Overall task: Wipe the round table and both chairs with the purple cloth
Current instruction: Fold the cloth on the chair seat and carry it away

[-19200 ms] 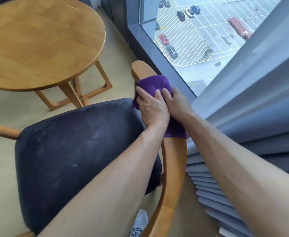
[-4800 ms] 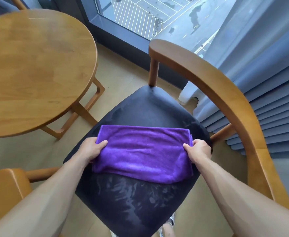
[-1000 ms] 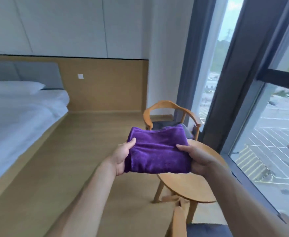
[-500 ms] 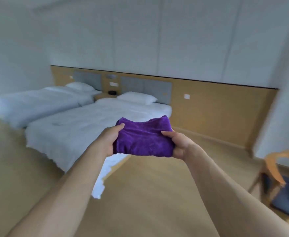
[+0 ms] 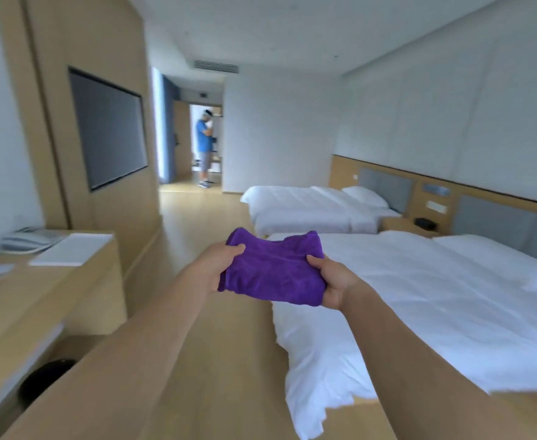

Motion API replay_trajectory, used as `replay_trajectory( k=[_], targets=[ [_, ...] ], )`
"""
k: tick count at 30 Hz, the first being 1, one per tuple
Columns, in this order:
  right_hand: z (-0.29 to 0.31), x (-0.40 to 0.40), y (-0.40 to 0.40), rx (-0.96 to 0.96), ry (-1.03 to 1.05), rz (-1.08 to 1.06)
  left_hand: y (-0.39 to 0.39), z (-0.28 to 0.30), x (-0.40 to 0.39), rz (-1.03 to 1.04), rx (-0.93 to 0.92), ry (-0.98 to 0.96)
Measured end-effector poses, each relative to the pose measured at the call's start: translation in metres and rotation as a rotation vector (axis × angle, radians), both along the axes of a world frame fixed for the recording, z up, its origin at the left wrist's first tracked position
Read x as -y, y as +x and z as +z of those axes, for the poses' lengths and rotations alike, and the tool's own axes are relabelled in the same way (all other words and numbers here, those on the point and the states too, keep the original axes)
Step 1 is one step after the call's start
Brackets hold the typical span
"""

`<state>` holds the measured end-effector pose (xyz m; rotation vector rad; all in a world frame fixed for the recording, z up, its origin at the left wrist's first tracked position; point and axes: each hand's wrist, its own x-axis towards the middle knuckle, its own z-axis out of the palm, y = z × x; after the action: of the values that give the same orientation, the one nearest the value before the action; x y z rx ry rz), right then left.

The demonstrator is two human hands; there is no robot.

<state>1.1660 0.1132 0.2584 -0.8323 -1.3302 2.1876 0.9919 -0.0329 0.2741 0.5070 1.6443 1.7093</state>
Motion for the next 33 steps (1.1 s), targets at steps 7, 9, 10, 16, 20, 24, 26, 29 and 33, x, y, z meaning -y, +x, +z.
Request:
replay_trajectory(
  k=[7,9,10,16,20,24,26,29,33],
  targets=[
    [0.004,-0.035,-0.126,0.076,0.012,0.284,-0.079,-0.010,0.008,0.289,0.070,0.034],
    [-0.001,-0.041,-0.163,0.088,0.009,0.336,-0.106,-0.019,0.008,0.356,0.071,0.043],
    [-0.005,-0.045,-0.182,0.089,0.012,0.362,-0.119,-0.024,0.006,0.385,0.071,0.047],
    [-0.010,-0.085,-0.310,0.076,0.047,0.472,-0.225,-0.044,-0.022,0.503,0.076,0.118],
    [0.001,-0.119,-0.403,0.078,0.088,0.537,-0.305,-0.042,-0.051,0.532,0.103,0.173],
    [0.005,-0.151,-0.490,0.103,0.107,0.565,-0.379,-0.045,-0.076,0.598,0.091,0.209],
    [0.000,-0.163,-0.532,0.144,0.129,0.600,-0.406,-0.050,-0.087,0.636,0.115,0.222],
    [-0.012,-0.176,-0.598,0.204,0.156,0.698,-0.452,-0.064,-0.097,0.710,0.113,0.228],
    [-0.033,-0.185,-0.694,0.246,0.206,0.826,-0.515,-0.088,-0.104,0.856,0.126,0.244]
  ],
)
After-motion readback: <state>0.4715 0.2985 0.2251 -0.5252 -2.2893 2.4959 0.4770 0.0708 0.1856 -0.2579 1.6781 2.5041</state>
